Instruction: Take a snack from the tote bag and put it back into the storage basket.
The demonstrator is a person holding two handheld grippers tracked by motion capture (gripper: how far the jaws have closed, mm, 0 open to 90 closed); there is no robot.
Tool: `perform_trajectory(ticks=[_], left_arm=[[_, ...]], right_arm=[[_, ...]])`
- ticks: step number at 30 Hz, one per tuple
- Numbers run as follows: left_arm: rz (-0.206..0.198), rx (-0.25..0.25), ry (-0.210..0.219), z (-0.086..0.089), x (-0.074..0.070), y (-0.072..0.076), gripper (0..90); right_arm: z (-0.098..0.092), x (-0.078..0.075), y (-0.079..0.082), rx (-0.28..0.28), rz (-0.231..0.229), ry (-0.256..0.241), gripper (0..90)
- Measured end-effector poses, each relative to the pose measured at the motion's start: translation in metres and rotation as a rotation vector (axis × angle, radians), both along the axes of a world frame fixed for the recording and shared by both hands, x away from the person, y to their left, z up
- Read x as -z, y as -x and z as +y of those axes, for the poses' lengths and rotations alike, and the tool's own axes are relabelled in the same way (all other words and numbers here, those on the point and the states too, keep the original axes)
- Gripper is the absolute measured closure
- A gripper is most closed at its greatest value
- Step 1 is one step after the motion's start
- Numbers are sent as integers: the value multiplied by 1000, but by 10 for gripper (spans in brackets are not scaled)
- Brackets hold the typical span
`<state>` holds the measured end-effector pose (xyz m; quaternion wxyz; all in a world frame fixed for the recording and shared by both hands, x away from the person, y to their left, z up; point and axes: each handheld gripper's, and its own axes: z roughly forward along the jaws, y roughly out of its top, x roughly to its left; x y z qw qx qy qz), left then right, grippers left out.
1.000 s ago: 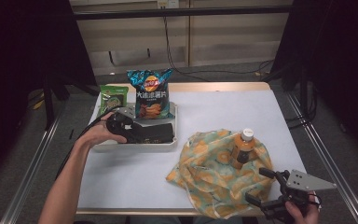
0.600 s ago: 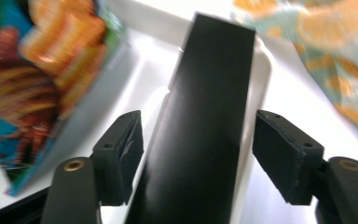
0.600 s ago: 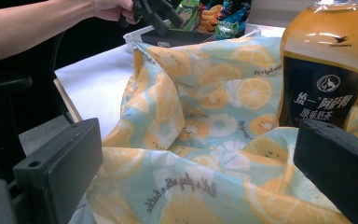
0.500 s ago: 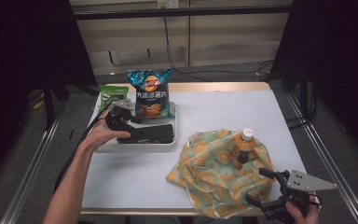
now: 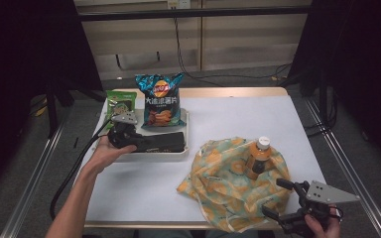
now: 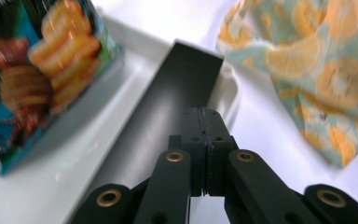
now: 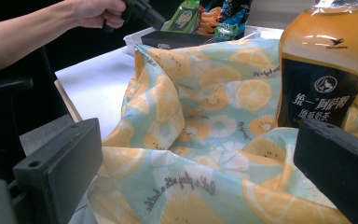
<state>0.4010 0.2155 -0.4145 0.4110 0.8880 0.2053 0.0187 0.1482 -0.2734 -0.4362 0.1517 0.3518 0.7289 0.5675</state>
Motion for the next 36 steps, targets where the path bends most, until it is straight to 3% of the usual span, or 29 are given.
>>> perform_trajectory(ticks=[2,4,8,10,12,18,22,24,30,36], left_arm=[[12,-19,-12,7,5,1,895],[31,-50,11,18,12,2,895],[55,-92,13,37,26,2,896],[63,-105,-5,42,30,0,893],[67,-118,16,45,30,-1,880],[74,-114,20,43,32,-1,866],[70,-108,29,38,32,4,794],[54,-112,17,38,29,8,733],[-4,-147,35,44,19,26,563],[-60,-192,96,57,12,46,438]], right_arm=[[0,0,0,3,-2,-1,6],[0,0,0,1,-5,0,6],[1,0,-1,1,-2,0,5],[1,0,-2,4,2,2,5],[2,0,-3,1,-1,2,5],[2,1,-3,-1,1,2,5],[1,0,-2,4,3,1,5],[1,0,-2,4,-2,1,5],[-1,0,-3,22,-8,5,18],[-2,-3,-6,55,-4,8,38]])
